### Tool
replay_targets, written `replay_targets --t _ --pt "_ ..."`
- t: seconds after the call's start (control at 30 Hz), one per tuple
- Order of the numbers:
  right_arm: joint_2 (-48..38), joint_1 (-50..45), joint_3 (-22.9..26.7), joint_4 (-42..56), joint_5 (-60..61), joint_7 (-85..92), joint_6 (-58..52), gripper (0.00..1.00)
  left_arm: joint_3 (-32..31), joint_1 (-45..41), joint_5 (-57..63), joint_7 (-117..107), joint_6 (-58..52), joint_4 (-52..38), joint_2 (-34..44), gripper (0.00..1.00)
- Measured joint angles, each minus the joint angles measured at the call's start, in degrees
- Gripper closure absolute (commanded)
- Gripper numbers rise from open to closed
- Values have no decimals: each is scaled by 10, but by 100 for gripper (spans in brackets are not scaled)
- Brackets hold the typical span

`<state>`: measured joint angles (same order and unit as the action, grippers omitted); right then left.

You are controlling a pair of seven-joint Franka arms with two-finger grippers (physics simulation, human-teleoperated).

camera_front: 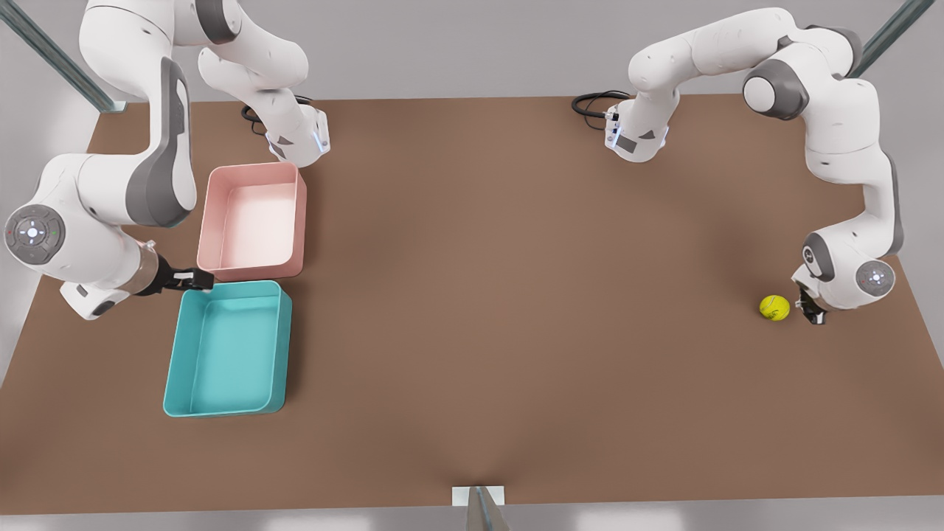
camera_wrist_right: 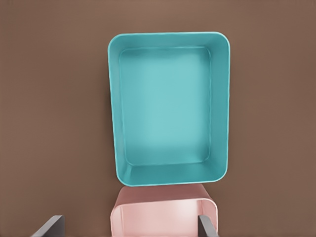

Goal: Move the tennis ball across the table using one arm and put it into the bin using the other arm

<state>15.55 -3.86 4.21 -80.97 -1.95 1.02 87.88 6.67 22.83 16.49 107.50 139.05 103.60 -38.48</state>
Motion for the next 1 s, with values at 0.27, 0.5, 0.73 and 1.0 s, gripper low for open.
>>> replay_targets --t 0.27,0.5,0.73,1.0 --pt "1 -1 0 0 0 0 2 0 -158 -112 -197 -109 -81 32 120 79" --pt "5 -1 0 0 0 0 5 0 -160 -108 -297 -309 -212 -33 208 79" --pt "5 -1 0 0 0 0 7 0 -196 -161 -203 -531 -353 -185 231 73" --pt "8 0 0 2 1 0 7 0 -201 -170 -136 -756 -507 -256 254 0"
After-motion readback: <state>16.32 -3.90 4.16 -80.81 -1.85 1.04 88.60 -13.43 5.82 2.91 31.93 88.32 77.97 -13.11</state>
